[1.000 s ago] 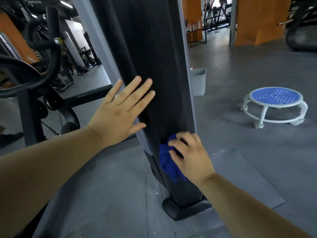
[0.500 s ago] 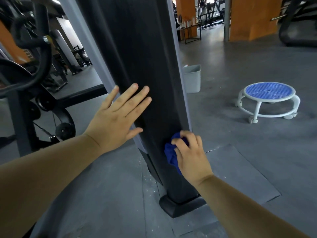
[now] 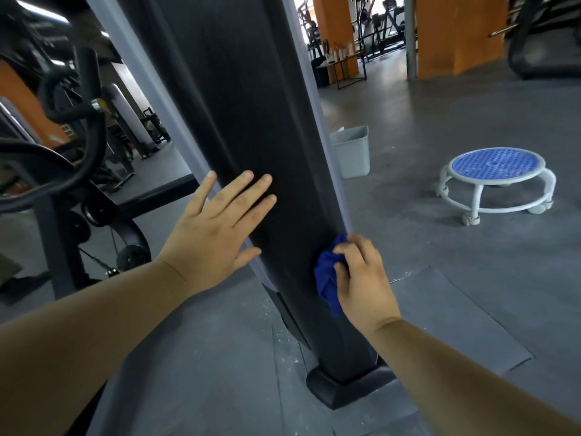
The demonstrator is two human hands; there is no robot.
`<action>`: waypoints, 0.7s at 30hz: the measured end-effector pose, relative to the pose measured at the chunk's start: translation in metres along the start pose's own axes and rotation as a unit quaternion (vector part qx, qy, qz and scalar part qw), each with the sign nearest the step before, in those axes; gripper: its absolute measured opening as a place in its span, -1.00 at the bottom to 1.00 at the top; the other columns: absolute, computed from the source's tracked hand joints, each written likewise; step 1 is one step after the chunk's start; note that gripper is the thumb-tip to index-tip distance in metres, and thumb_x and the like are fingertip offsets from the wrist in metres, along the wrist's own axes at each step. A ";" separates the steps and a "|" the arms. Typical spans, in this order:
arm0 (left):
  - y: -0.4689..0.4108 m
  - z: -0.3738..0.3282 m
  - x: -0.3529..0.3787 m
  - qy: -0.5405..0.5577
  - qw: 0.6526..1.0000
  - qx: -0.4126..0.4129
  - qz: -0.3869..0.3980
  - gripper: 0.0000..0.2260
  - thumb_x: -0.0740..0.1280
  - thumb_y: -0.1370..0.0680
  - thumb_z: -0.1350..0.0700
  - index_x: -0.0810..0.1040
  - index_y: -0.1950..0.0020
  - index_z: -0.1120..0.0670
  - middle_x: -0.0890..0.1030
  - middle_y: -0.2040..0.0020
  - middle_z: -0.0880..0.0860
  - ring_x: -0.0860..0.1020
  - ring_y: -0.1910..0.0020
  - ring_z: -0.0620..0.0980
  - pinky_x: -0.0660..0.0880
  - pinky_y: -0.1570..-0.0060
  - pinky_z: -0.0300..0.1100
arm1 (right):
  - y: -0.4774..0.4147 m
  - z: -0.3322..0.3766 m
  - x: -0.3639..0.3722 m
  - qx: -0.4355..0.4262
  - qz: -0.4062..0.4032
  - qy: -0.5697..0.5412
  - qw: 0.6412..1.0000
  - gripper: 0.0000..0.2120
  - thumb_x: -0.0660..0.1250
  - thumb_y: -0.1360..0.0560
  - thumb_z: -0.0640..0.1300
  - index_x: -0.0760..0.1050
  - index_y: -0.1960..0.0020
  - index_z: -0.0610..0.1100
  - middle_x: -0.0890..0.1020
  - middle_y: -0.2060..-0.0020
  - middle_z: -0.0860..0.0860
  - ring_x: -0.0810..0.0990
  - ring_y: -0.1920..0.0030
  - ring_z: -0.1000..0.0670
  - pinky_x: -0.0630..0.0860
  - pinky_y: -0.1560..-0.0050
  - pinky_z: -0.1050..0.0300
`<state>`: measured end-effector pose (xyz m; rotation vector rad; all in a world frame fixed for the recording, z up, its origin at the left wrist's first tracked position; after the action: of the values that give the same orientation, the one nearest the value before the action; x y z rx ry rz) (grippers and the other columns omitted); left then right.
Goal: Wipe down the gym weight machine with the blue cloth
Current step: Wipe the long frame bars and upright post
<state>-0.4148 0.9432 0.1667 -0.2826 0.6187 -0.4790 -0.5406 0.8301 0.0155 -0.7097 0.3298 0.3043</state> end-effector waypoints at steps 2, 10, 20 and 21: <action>0.000 0.001 -0.001 -0.005 1.000 0.009 0.008 -0.34 0.35 -0.51 -0.18 0.26 -0.51 0.08 0.19 -0.56 0.10 0.15 -0.54 0.12 -0.04 -0.51 0.21 | 0.002 -0.003 -0.002 0.020 0.005 -0.004 1.000 -0.80 0.28 -0.55 -0.35 0.55 -0.15 -0.23 0.49 -0.25 -0.12 0.46 -0.26 -0.16 0.46 -0.30 -0.08; -0.043 0.025 -0.038 0.001 0.998 0.019 -0.062 -0.46 0.32 -0.50 -0.12 0.36 -0.44 0.05 0.27 -0.54 0.09 0.20 -0.52 0.09 -0.03 -0.51 0.21 | -0.086 0.089 -0.060 0.010 -0.159 -0.224 0.961 -0.78 0.31 -0.58 -0.26 0.49 -0.21 -0.13 0.52 -0.18 0.05 0.46 -0.18 0.18 0.36 -0.25 0.39; -0.083 0.059 -0.050 0.027 0.999 0.018 -0.034 -0.25 0.51 -0.33 -0.20 0.40 -0.41 0.11 0.31 -0.51 0.13 0.20 -0.51 0.11 -0.16 -0.51 0.18 | -0.086 0.059 -0.041 0.173 -0.052 -0.249 0.952 -0.69 0.12 -0.67 -0.12 0.41 -0.38 -0.09 0.49 -0.34 -0.04 0.42 -0.38 -0.05 0.34 -0.39 0.10; -0.084 0.060 -0.050 0.045 0.998 0.012 -0.034 -0.24 0.53 -0.31 -0.19 0.40 -0.40 0.11 0.32 -0.51 0.13 0.20 -0.51 0.10 -0.21 -0.52 0.13 | -0.097 0.077 -0.046 0.145 -0.057 -0.265 0.952 -0.68 0.14 -0.66 -0.11 0.37 -0.40 -0.08 0.48 -0.34 -0.02 0.42 -0.37 -0.01 0.36 -0.39 0.06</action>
<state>-0.4421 0.9032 0.2706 -0.2609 0.6922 -0.5670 -0.5310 0.8055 0.1449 -0.3343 -0.1777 0.3168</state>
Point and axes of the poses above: each hand's wrist, its own y-axis away from the middle knuckle, its own x-axis out of the palm, z = x × y, the point moved 7 cm from there along -y, towards the middle knuckle
